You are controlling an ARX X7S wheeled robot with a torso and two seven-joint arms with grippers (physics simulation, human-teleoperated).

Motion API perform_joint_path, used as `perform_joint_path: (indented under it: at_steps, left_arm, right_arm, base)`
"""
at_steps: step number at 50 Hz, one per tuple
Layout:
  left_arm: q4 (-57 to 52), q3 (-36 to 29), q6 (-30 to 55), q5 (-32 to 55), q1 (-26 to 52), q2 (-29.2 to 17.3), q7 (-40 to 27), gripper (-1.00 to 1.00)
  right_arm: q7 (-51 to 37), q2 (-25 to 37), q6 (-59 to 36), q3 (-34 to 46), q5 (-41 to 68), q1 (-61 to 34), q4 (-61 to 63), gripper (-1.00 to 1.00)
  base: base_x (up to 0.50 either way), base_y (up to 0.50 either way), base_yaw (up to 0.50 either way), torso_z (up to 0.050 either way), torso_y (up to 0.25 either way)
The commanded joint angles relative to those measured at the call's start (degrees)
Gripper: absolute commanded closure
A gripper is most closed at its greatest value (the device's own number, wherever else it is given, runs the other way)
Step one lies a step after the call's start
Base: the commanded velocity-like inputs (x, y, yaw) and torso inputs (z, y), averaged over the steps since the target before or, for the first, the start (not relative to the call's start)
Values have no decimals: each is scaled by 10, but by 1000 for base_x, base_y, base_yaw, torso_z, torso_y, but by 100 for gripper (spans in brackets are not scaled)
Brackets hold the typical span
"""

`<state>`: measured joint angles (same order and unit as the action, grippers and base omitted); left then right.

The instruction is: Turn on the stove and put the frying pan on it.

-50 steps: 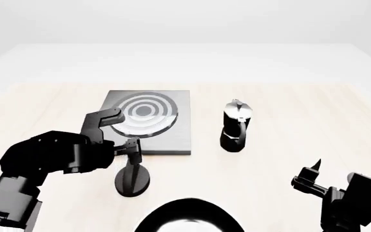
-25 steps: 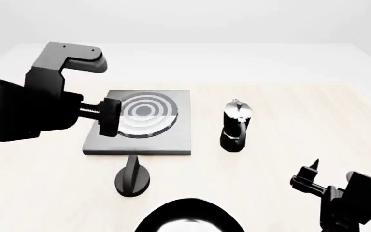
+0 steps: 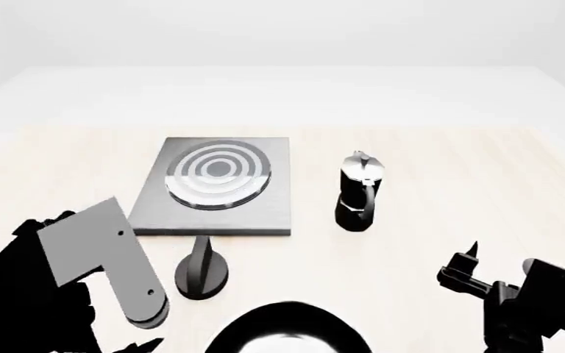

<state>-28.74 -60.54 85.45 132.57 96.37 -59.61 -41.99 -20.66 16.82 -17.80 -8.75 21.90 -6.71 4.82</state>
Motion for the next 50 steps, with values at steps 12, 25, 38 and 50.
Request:
perform_joint_path:
  at_steps: [12, 25, 38, 50]
  left_arm:
    - [-144, -104, -35, 87, 14, -30, -30, -100]
    - [-127, -98, -30, 64, 1, -28, -12, -100]
    - [-113, -102, -34, 53, 1, -35, -14, -100]
    - [-110, -109, -28, 28, -21, -35, -5, -100]
  right_arm:
    - [-3, 2, -3, 4, 5, 2, -1, -100]
    - [-18, 3, -10, 1, 3, 8, 11, -100]
    - [-22, 5, -17, 4, 5, 8, 11, -100]
    - [-27, 5, -17, 5, 5, 7, 10, -100]
  base:
    - [0, 0, 0, 0, 0]
    - [0, 0, 0, 0, 0]
    - [0, 0, 0, 0, 0]
    - [0, 0, 0, 0, 0]
